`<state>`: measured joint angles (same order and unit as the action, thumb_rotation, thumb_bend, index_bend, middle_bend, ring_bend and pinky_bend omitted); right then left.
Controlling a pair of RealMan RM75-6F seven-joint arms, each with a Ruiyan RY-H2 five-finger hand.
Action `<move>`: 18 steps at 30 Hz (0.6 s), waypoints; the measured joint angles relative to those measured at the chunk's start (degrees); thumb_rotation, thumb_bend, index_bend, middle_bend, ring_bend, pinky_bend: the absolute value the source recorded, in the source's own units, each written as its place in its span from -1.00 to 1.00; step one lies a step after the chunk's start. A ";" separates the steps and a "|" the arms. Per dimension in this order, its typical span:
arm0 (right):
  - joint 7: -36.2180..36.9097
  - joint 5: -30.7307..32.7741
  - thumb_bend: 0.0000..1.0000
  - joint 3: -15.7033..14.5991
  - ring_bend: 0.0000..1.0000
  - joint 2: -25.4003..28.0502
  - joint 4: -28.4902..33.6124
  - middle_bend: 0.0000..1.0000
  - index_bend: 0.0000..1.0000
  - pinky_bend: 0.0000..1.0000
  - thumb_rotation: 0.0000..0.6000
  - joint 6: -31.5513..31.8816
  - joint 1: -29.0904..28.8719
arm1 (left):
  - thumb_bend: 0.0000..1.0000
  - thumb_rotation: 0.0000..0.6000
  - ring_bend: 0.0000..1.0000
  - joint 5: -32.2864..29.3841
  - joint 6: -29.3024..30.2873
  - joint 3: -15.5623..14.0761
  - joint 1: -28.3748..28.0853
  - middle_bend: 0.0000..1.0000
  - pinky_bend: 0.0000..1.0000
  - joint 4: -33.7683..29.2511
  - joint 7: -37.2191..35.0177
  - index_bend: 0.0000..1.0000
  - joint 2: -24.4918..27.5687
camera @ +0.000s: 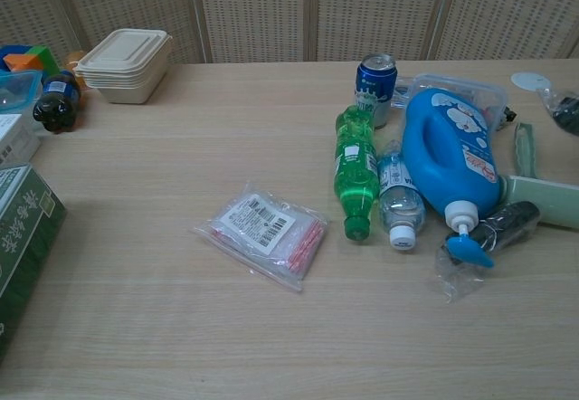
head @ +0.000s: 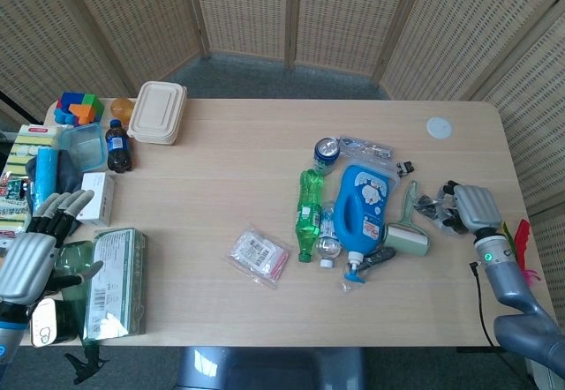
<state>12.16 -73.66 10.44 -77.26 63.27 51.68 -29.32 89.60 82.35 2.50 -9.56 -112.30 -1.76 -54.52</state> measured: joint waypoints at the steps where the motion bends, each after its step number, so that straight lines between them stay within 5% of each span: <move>1: -0.40 0.12 -0.08 0.37 0.03 0.85 1.21 -0.20 0.14 -0.10 1.00 0.46 -0.02 | -0.51 1.00 -1.00 0.05 -0.04 -0.02 -0.03 -1.00 -1.00 0.07 -0.12 -1.00 -0.05; 18: -3.50 3.23 -0.09 6.06 0.03 9.94 13.60 -0.20 0.14 -0.10 1.00 6.59 -0.48 | -0.51 1.00 -1.00 1.11 0.74 -0.43 0.33 -1.00 -1.00 0.83 -1.42 -1.00 -0.16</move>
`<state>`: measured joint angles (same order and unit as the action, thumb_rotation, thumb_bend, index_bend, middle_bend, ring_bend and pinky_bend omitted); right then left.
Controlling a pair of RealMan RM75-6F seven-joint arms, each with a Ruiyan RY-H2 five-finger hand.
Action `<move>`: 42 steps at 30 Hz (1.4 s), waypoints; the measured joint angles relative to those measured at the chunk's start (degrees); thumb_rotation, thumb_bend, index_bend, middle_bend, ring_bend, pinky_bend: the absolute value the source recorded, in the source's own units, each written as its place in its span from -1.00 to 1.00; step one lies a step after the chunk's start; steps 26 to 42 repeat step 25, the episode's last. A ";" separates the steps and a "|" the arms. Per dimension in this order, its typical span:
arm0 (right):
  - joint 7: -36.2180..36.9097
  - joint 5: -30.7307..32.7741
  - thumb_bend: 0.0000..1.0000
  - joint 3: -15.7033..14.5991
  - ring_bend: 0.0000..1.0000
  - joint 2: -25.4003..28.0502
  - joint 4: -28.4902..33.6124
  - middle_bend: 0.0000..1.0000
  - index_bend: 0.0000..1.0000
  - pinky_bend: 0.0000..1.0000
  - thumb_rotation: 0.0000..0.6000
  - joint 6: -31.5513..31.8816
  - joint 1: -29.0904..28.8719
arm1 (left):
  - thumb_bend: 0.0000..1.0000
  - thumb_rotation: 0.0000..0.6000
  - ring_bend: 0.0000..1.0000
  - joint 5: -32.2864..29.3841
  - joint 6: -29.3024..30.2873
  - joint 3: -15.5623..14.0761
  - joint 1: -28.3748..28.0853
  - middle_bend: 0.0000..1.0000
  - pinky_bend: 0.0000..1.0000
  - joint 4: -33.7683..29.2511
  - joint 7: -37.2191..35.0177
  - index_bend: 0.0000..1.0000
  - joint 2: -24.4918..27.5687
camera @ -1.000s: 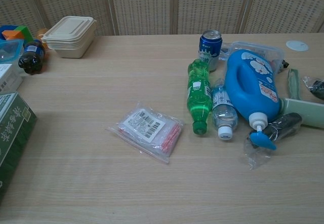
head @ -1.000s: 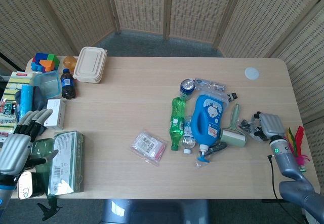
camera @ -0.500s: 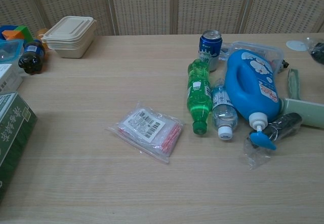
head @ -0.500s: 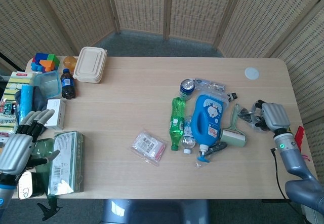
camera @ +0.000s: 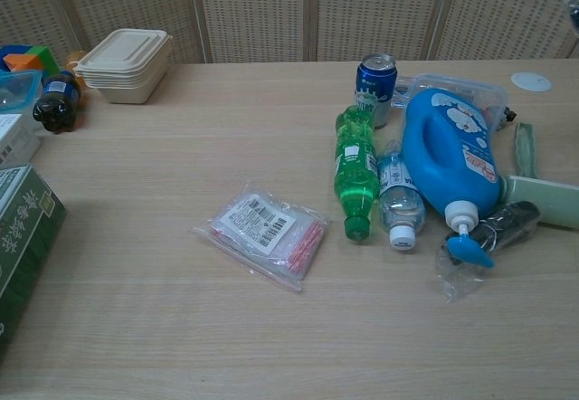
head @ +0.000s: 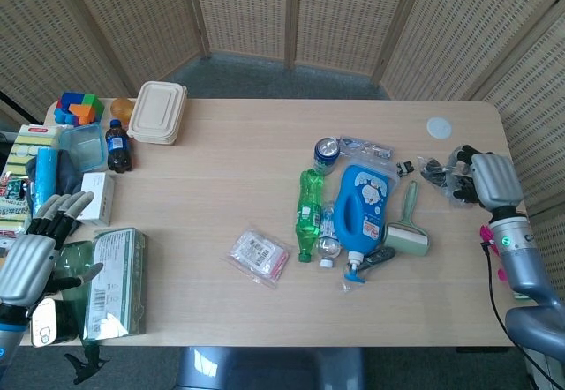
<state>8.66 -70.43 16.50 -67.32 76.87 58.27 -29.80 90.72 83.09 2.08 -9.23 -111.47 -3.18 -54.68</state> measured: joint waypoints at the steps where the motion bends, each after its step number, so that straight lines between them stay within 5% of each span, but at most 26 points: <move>1: 0.12 0.02 -0.09 0.20 0.03 0.13 0.17 -0.20 0.14 -0.10 1.00 0.35 0.01 | -0.51 1.00 -1.00 0.04 0.01 -0.02 0.00 -1.00 -1.00 -0.02 0.01 -1.00 0.00; 17: 4.98 0.42 -0.12 3.72 0.02 1.00 1.45 -0.24 0.16 -0.10 1.00 7.56 1.05 | -0.51 1.00 -1.00 0.16 -0.18 -0.14 -0.06 -1.00 -1.00 -0.25 0.25 -1.00 -0.06; 42: 5.28 0.47 -0.13 3.75 0.03 0.71 1.08 -0.25 0.16 -0.10 1.00 8.21 1.17 | -0.52 1.00 -1.00 0.13 -0.19 -0.23 -0.01 -1.00 -1.00 -0.12 0.14 -1.00 -0.09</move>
